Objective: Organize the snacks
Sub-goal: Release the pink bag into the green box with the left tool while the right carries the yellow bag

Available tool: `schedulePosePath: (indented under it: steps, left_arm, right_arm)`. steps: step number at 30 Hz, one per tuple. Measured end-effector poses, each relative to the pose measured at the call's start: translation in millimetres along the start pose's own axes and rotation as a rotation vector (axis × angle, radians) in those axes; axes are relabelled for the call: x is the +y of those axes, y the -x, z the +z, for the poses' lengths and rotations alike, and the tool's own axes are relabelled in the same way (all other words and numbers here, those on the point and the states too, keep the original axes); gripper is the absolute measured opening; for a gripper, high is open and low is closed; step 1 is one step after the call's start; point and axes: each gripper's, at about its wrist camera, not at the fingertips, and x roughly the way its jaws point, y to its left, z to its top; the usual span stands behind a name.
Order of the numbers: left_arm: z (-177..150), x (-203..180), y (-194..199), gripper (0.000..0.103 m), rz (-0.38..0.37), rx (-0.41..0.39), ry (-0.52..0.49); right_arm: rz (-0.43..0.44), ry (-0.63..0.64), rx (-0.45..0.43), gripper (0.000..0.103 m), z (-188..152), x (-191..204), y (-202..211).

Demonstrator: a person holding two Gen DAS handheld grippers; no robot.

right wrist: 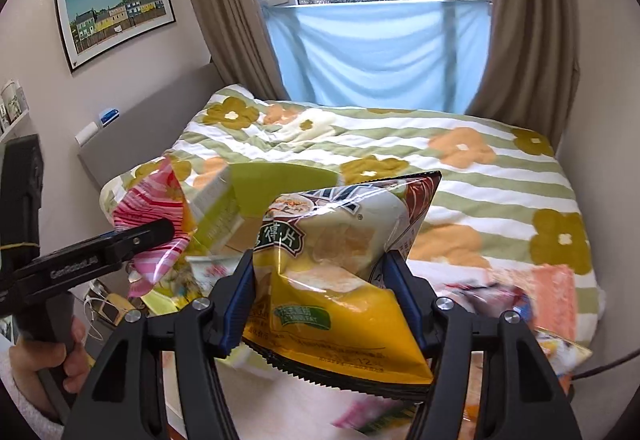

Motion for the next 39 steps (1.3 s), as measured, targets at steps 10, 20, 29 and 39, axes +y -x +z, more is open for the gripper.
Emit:
schedulePosePath:
  steps: [10,20,29,39]
  left_arm:
    - [46.0,69.8,-64.2,0.065,0.003,0.127,-0.131]
    - [56.5,66.6,-95.8,0.103,0.025,0.107,-0.278]
    - [33.3,81.5,-88.4,0.103,-0.001,0.173,-0.232]
    - [23.3,75.0,-76.3,0.103,0.001,0.183,-0.245]
  right_arm:
    - [-0.039,-0.036,0.055,0.058,25.3,67.6,-71.8]
    - [-0.135,-0.118,0.114,0.058,29.9,83.5,-106.7]
    - [-0.114,-0.140,0.150,0.058,25.7,81.1,-127.3]
    - [-0.098,-0.110,0.174,0.060,32.8,78.4,-150.1]
